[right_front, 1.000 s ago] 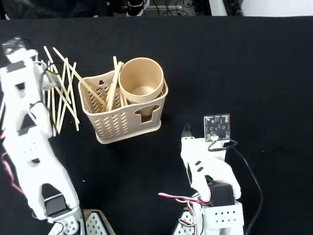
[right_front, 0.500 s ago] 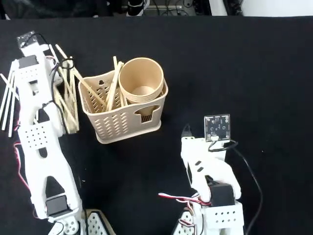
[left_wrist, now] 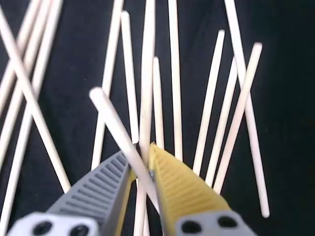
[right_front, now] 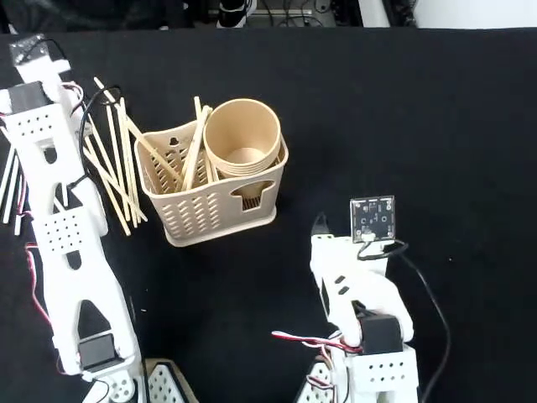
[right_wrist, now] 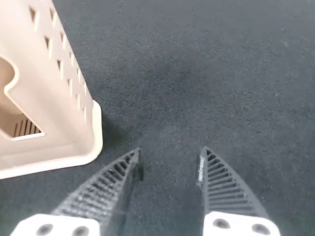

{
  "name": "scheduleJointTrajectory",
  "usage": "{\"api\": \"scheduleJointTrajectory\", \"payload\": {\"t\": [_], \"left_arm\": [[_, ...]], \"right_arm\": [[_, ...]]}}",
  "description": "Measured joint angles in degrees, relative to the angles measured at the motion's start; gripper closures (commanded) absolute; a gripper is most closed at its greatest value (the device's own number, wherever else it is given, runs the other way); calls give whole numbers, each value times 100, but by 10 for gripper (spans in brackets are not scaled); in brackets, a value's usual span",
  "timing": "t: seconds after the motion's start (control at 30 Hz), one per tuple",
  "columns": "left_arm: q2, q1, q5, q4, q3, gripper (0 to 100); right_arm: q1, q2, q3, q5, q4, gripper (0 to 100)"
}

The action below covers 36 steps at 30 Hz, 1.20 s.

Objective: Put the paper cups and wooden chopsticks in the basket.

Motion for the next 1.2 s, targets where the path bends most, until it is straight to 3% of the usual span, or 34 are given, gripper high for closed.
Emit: {"api": "scheduleJointTrajectory", "payload": {"t": [0.23, 0.47, 0.6, 0.87, 1.07, 1.2], "left_arm": [[-1046, 9, -44, 0, 0, 972], [-3103, 18, 141, 0, 589, 972], [-4571, 70, 299, 0, 1442, 972], [-7341, 800, 299, -88, 3930, 971], [-9046, 1415, 299, -879, 5776, 971], [-10321, 1890, 299, -1899, 7200, 971]], "right_arm": [[0, 0, 0, 0, 0, 808], [0, 0, 0, 0, 0, 808], [0, 0, 0, 0, 0, 808], [0, 0, 0, 0, 0, 808], [0, 0, 0, 0, 0, 808], [0, 0, 0, 0, 0, 808]]}}
